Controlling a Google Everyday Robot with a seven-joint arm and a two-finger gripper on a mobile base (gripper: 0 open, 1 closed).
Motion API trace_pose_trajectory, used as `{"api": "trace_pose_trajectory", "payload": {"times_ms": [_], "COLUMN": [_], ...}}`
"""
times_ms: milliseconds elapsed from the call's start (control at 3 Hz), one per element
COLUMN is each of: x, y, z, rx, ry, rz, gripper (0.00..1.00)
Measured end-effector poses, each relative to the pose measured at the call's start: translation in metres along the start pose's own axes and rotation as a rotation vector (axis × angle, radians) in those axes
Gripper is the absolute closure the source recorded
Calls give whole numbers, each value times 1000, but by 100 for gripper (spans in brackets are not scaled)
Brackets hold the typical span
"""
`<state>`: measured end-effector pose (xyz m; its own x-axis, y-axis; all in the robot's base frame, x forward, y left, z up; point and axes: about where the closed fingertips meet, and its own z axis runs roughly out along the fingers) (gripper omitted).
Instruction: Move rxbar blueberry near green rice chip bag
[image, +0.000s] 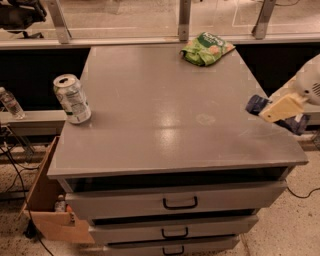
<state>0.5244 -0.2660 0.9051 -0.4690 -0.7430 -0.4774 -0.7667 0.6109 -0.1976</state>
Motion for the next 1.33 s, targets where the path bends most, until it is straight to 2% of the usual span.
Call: {"api": "trace_pose_trajectory", "payload": {"times_ms": [333,667,1000,1333], "x": [-3,-3,-24,-60], "y": [-8,-8,-39,-92], "z": [-9,-9,9,47], "rx": [23,23,46,52], "ry": [-7,-9,-84,-183], "rz": [0,0,26,73], "gripper": [100,100,100,100]}}
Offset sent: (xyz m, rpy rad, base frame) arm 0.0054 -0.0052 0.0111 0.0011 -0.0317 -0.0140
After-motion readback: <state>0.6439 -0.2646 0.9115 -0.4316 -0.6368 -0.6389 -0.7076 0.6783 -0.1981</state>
